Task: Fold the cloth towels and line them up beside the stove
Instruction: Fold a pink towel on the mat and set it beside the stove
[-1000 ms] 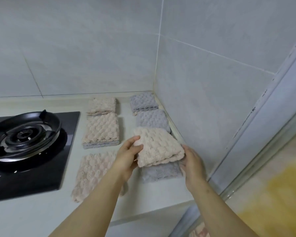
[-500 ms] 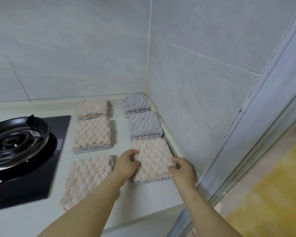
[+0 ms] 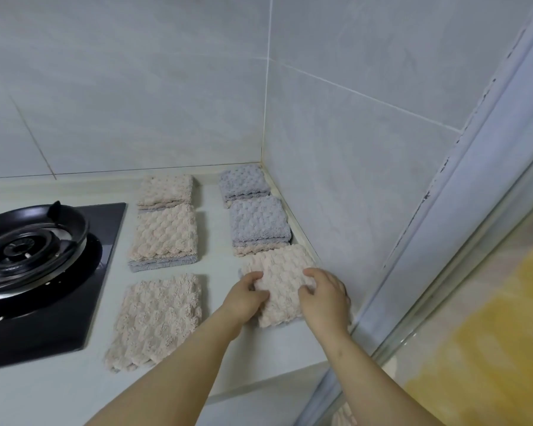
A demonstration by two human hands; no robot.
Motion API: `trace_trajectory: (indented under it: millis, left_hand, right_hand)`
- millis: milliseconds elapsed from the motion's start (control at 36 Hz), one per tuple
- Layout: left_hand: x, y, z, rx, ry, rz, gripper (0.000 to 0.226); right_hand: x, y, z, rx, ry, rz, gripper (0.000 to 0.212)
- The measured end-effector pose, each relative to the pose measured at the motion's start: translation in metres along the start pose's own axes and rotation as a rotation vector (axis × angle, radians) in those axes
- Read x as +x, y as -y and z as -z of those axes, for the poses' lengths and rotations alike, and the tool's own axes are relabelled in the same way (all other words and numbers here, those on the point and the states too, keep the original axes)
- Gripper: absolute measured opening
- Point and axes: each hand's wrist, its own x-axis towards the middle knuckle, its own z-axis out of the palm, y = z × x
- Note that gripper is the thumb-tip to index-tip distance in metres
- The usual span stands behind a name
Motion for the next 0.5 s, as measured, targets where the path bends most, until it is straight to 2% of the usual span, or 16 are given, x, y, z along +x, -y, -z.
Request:
trace_trajectory:
  millis: [83,222,361,500]
  left_hand:
    - [-0.007,-0.007,0.008,0.004,-0.003,-0.003,0.04]
    - [-0.029,-0.015,0.045,0.097,-0.167,-0.101,0.041]
    - [-0.071,-0.006,0.117,0.052,-0.376,-0.158,0.022]
    - [-0.14,0.025,0.208,-0.006,-0.582,-0.13,0.021]
  right_hand:
    - [-0.003,0.009,0.002,-0.018,0.01,0.012,0.038]
    - [-0.01,0.044,-0.008,0.096,0.061,0.063,0.037]
    - [-0.038,0.115,-0.039,0.255,0.222,0.184,0.029]
    - [-0.101,0.202,-0.09,0.377,0.424,0.329,0.024]
